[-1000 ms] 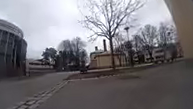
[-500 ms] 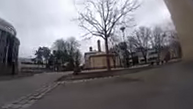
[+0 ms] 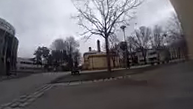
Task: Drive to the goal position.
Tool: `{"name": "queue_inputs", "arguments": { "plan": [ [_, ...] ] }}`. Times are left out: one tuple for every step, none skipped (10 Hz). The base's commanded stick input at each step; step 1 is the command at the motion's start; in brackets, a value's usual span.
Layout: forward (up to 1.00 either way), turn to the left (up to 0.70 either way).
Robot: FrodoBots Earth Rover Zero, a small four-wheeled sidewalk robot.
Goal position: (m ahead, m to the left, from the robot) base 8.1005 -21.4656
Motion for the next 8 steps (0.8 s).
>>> {"name": "queue_inputs", "arguments": {
  "plan": [
    [1.0, 0.0],
    [1.0, 0.0],
    [1.0, 0.11],
    [1.0, 0.4],
    [1.0, 0.4],
    [1.0, 0.4],
    [1.0, 0.4],
    [1.0, 0.4]
  ]
}}
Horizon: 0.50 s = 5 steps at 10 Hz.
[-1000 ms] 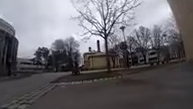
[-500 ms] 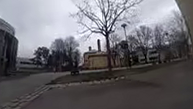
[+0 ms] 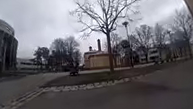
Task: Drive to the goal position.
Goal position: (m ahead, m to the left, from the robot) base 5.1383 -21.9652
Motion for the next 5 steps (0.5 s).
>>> {"name": "queue_inputs", "arguments": {
  "plan": [
    [1.0, 0.4],
    [1.0, 0.4],
    [1.0, 0.4],
    [1.0, 0.4],
    [0.35, 0.79]
  ]
}}
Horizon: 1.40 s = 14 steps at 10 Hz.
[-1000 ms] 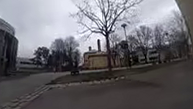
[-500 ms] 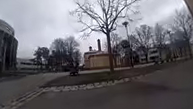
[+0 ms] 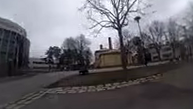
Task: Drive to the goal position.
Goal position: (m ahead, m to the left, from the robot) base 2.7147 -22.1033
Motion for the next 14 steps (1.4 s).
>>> {"name": "queue_inputs", "arguments": {
  "plan": [
    [0.0, 1.0],
    [0.0, 1.0],
    [0.0, 1.0],
    [0.0, 1.0],
    [-0.21, 0.79],
    [-0.92, 0.08],
    [-1.0, 0.0],
    [-1.0, 0.0],
    [-1.0, 0.0],
    [-1.0, 0.0],
    [-1.0, 0.0],
    [-1.0, 0.0],
    [-1.0, 0.0],
    [-1.0, 0.0]
  ]
}}
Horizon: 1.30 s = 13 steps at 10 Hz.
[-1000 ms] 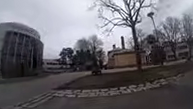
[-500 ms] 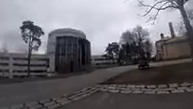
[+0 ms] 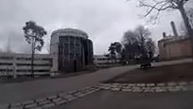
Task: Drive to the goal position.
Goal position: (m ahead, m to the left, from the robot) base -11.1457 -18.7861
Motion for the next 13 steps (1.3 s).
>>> {"name": "queue_inputs", "arguments": {
  "plan": [
    [-0.84, 0.0],
    [-0.01, 0.0],
    [0.0, 0.0],
    [0.0, 0.0],
    [0.0, 0.0],
    [0.0, -0.14],
    [0.0, -0.31],
    [0.0, -0.57],
    [0.0, -0.9],
    [0.0, -1.0],
    [0.0, -1.0],
    [0.0, -1.0],
    [0.0, -1.0]
  ]
}}
